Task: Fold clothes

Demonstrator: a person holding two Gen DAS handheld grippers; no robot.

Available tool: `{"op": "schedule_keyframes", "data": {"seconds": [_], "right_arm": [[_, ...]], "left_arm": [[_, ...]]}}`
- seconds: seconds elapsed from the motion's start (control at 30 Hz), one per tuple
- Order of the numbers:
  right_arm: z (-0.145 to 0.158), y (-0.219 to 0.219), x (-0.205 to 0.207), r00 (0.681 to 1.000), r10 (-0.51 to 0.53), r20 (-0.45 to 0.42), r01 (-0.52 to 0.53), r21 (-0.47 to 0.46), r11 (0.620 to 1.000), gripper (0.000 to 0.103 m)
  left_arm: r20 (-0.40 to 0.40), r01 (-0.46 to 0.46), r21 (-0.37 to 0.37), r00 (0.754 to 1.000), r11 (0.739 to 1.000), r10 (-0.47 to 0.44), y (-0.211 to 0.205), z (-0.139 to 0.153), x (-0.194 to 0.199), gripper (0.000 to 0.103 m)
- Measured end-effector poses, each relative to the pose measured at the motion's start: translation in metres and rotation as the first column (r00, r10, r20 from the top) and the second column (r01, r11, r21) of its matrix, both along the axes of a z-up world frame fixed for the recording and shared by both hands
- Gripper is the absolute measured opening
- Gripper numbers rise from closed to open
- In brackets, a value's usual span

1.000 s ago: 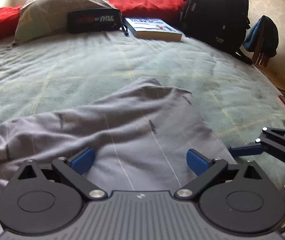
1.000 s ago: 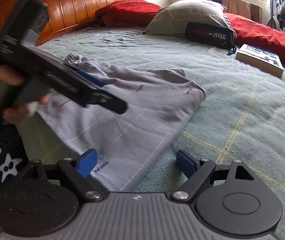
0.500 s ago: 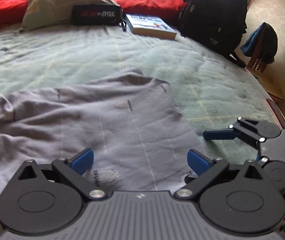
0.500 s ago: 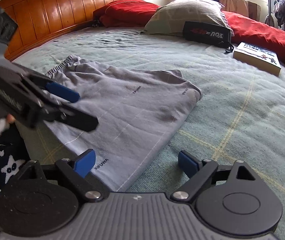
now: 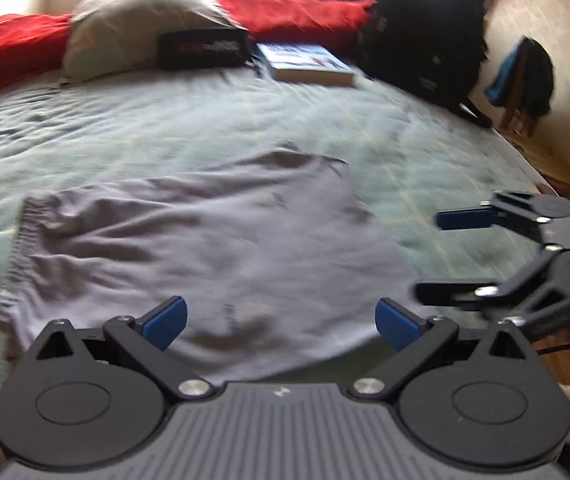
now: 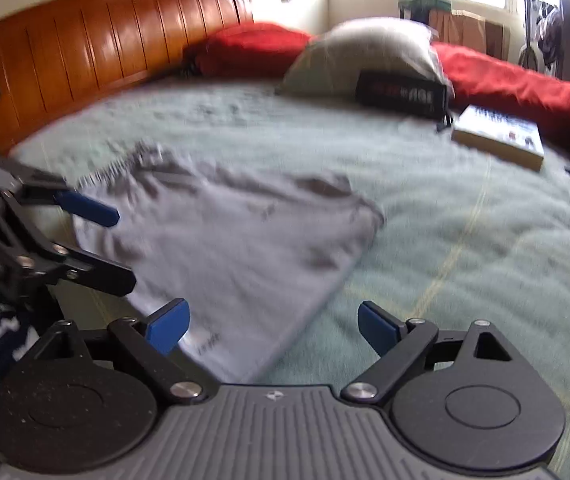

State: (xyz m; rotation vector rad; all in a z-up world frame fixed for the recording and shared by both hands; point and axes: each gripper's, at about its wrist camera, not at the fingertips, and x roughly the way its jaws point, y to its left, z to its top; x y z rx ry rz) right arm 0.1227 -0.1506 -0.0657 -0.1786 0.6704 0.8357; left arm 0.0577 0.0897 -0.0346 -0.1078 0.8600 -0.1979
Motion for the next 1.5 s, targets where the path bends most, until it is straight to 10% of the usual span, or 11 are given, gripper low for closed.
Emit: {"op": "schedule_keyframes", "data": {"seconds": [0.33,0.6,0.87,1.5], "right_arm": [[-0.025,0.02,0.03,0.979,0.059,-0.197,-0.042,0.088,0.995,0.099],[0.002,0.029,0.065,0.991,0.064,-0.117,-0.046,0.15,0.988,0.102],[-0.033,0.029,0.104,0.961,0.031,-0.276,0.016,0.167,0.986,0.102],[0.001,0.039,0.168,0.942,0.12,-0.313,-0.034,0.266,0.963,0.102]], "left_arm": [[-0.044,-0.105,0.024,0.993,0.994,0.106,0.032,-0.007,-0.005,0.1],[0.036,-0.096,-0.044,0.995,0.994,0.098,0.05,0.014,0.024,0.1],[-0.042,-0.205,-0.131,0.979,0.97,0.201,0.082,-0.02,0.038,0.1],[-0.01,-0.187,-0.063,0.982,0.98,0.186,0.078,-0.004,0.021,0.1]]}}
